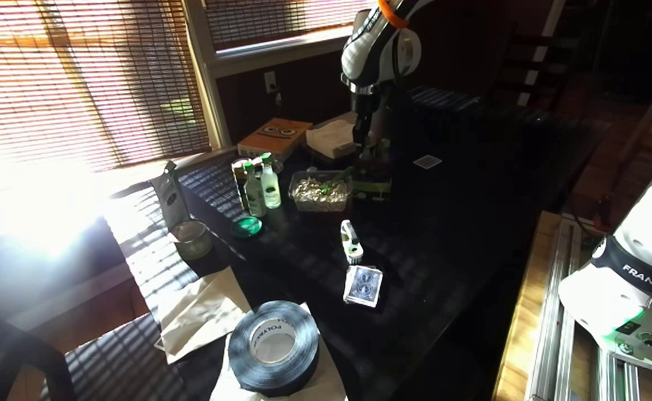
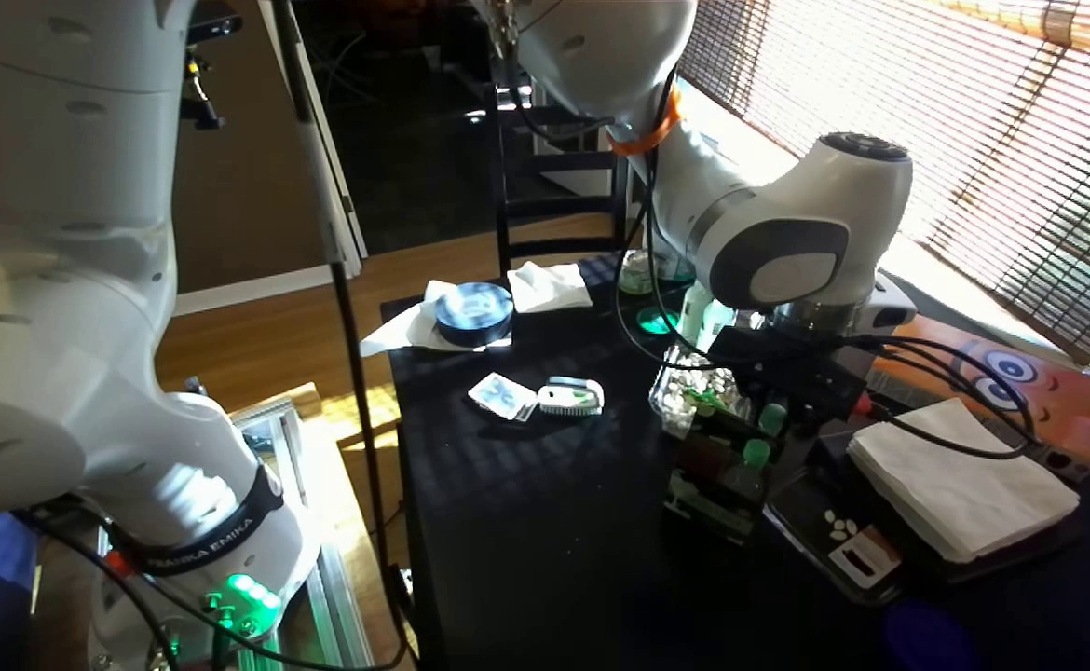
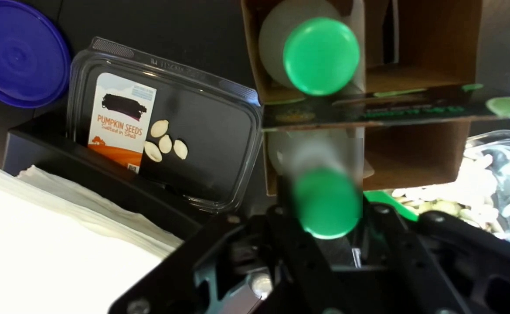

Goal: Remove one glass bottle from the box.

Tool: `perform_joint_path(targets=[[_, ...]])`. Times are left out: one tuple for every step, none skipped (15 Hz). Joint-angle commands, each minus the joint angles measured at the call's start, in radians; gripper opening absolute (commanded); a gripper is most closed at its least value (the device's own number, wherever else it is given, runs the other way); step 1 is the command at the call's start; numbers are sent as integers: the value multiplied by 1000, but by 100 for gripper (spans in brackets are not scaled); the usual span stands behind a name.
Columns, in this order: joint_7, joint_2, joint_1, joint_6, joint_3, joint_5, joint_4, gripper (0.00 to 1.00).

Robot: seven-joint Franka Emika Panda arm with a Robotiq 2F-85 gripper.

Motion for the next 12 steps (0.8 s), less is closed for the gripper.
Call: perform_joint_path(targets=[[59, -21, 3, -43, -4, -54, 9, 60], [69, -23, 4, -47, -7, -62, 8, 66], [79, -25, 3, -51, -9, -69, 6, 74], [88, -27, 2, -58, -11, -74, 4, 81], [98, -27, 2, -62, -15, -80, 3, 87], [103, -29, -1, -68, -16, -82, 2, 95], [112, -29, -1, -73, -19, -87, 1, 99], [116, -30, -3, -77, -20, -89, 0, 100], [118, -31, -5, -78, -20, -88, 0, 100], [117, -30, -9, -73, -15, -80, -2, 77], [113, -30, -14, -66, -10, -71, -3, 75], [113, -29, -15, -65, -9, -71, -3, 73]])
